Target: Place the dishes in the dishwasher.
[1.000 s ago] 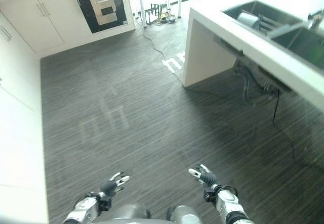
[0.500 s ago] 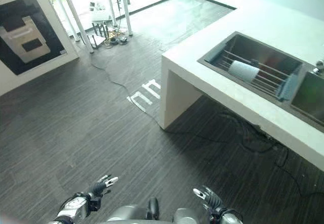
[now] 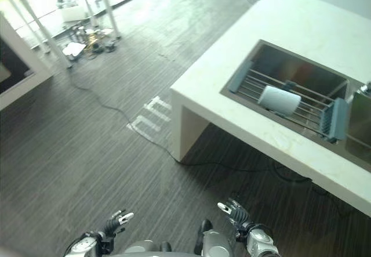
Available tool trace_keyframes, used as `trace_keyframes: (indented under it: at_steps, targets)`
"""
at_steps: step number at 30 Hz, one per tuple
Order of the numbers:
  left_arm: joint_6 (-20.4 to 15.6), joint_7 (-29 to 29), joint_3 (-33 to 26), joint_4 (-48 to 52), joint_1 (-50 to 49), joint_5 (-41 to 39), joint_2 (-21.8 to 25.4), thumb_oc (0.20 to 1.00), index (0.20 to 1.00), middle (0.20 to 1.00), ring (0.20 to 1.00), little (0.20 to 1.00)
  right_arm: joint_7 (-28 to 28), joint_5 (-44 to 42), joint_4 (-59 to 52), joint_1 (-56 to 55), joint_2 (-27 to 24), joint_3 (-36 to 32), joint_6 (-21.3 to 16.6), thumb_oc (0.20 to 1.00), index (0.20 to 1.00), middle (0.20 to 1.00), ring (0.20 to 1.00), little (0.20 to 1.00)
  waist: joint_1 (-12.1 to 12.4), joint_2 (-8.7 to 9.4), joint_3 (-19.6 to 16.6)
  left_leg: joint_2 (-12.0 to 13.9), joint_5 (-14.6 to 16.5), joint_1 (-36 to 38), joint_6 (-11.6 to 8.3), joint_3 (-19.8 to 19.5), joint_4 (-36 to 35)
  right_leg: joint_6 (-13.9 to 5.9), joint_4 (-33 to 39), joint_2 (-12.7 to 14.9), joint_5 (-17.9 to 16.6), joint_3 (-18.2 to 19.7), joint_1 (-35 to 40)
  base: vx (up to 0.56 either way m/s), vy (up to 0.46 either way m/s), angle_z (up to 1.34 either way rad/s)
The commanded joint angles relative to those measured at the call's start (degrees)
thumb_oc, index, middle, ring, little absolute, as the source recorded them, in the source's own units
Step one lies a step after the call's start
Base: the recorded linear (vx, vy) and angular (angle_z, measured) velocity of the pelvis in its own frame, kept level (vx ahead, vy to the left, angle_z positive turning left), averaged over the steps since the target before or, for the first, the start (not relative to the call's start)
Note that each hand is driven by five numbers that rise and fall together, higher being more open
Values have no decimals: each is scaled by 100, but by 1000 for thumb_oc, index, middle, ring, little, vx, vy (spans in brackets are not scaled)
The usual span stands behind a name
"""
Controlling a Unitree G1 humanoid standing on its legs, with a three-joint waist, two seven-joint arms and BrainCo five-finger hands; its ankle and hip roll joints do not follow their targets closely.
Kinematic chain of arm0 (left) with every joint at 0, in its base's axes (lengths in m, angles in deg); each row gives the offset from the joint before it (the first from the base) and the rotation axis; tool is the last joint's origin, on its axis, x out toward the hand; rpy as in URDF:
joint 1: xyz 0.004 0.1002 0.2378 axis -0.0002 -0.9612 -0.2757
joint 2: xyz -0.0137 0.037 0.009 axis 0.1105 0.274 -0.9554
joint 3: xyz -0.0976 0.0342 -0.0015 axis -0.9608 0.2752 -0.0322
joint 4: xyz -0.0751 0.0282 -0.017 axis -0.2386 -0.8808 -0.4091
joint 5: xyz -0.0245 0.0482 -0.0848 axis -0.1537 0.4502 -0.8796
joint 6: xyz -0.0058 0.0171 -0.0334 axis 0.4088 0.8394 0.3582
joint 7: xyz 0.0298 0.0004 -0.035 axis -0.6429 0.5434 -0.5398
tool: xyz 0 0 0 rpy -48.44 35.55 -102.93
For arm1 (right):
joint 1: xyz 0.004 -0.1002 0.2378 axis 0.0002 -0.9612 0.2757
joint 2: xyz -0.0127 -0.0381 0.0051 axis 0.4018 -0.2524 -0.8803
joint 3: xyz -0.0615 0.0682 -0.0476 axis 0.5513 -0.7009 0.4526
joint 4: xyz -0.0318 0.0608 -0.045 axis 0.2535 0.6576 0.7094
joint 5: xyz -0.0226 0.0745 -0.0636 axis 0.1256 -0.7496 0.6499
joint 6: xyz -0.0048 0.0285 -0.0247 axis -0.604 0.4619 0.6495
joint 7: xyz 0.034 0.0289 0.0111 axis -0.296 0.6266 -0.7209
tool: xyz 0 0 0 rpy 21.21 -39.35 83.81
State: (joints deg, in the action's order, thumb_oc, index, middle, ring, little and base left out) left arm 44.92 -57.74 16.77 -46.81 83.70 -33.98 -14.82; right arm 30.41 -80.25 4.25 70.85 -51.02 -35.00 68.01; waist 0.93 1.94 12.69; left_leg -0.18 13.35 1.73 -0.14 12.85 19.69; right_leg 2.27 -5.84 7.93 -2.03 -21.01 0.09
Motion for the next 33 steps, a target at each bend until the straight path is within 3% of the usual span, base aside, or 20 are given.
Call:
trace_keyframes:
  at_steps: [1,4,7,9,10,11,13,16,20,23,24,25,27,29,33]
  targets:
    - [-44,-22,15,-151,232,74,-90,1000,1000,1000,1000,1000,3,66,162,16,-295,39,-119,1000,1000,1000,1000,1000,-35,-289,-87,230,-757,459,141,-108,-2068,-928,-485,94,792,67,-29,46,-306,-25]
    - [-10,-26,48,-93,224,-24,-142,1000,1000,1000,1000,1000,-21,153,224,31,-366,38,-208,1000,1000,1000,1000,1000,-132,-263,-112,416,-741,299,-4,-118,-1718,-768,-253,-137,925,229,140,8,-290,-25]
    - [-74,-50,56,-110,219,-156,-208,1000,1000,1000,1000,1000,52,195,244,40,-405,94,-236,1000,1000,1000,1000,1000,-189,-144,-54,428,-444,60,3,-276,-791,-580,-175,-195,960,477,224,25,-230,-27]
    - [-83,-5,11,-74,207,-146,-238,1000,1000,1000,1000,1000,85,178,278,50,-468,131,-173,1000,1000,1000,1000,1000,-72,-87,84,343,-617,-503,-35,-729,110,-442,-71,-297,931,752,417,85,-179,-53]
    - [-90,13,-9,-62,195,-127,-246,1000,1000,1000,1000,1000,86,157,288,50,-482,139,-151,1000,1000,1000,1000,1000,-31,-99,105,270,-642,-568,-33,-859,92,-440,-55,-326,927,818,451,177,-9,-71]
    - [-104,48,-71,-31,131,-129,-276,1000,1000,1000,1000,1000,68,212,338,80,-520,163,-96,1000,1000,1000,1000,1000,94,-182,106,-12,-661,-552,-15,-1277,-532,-483,-10,-425,924,1009,497,247,90,-64]
    - [-42,66,-127,-10,87,-100,-307,1000,1000,1000,1000,1000,136,231,380,116,-556,197,-24,1000,1000,1000,1000,1000,223,-302,139,-66,-1115,-659,-148,-1578,-1204,-501,117,-540,955,1127,648,251,122,-63]
    - [58,91,-123,-65,144,-35,-317,1000,1000,1000,1000,1000,250,223,361,138,-593,159,112,1000,1000,1000,1000,1000,247,-340,146,-10,-1299,-823,-222,-1488,-1383,-521,261,-487,972,1063,750,146,143,-86]
    - [83,-27,-116,-263,152,-215,-337,1000,1000,1000,1000,1000,363,378,490,72,-534,42,119,1000,1000,1000,1000,1000,218,-385,70,43,-1201,-389,-152,-1477,-1706,-602,-27,-340,1049,811,618,149,155,-47]
    - [11,-73,-166,-391,163,-146,-313,1000,1000,1000,1000,1000,497,500,517,33,-466,-13,-9,1000,1000,1000,1000,1000,237,-435,71,45,-1071,-251,-14,-1419,-1688,-594,-823,-316,1328,687,373,83,96,-31]
    - [-44,-166,-152,-432,176,-173,-255,1000,1000,1000,1000,1000,573,575,446,21,-457,-54,-97,1000,1000,1000,1000,1000,207,-463,125,-16,-981,-213,152,-1394,-1671,-665,-1717,-269,1277,711,-14,27,70,-54]
    - [-26,-237,-158,-443,193,-299,-214,1000,1000,1000,1000,1000,609,600,397,34,-472,-59,-89,1000,1000,1000,1000,1000,168,-493,174,-40,-962,-166,228,-1418,-1715,-723,-2119,-227,1183,761,-262,-13,-30,-68]
    - [55,-279,-238,-499,287,-761,-127,1000,1000,1000,1000,1000,613,589,384,157,-503,-51,-46,1000,1000,1000,1000,1000,123,-494,284,-38,-976,-105,202,-1369,-1831,-814,-1510,43,980,703,-421,-29,-171,-41]
    - [-8,-239,-420,-509,251,-837,-92,1000,1000,1000,1000,1000,665,683,445,261,-461,-43,64,1000,1000,1000,1000,1000,70,-474,378,77,-878,95,148,-1190,-1977,-1003,-1061,293,489,735,-696,-1,-240,-21]
    - [62,-318,-496,-522,163,-1080,-178,1000,1000,1000,1000,1000,740,726,661,146,-403,-124,235,1000,1000,1000,1000,1000,55,-375,205,289,-917,122,-23,-998,-2009,-992,-247,136,595,653,-209,92,-236,-15]
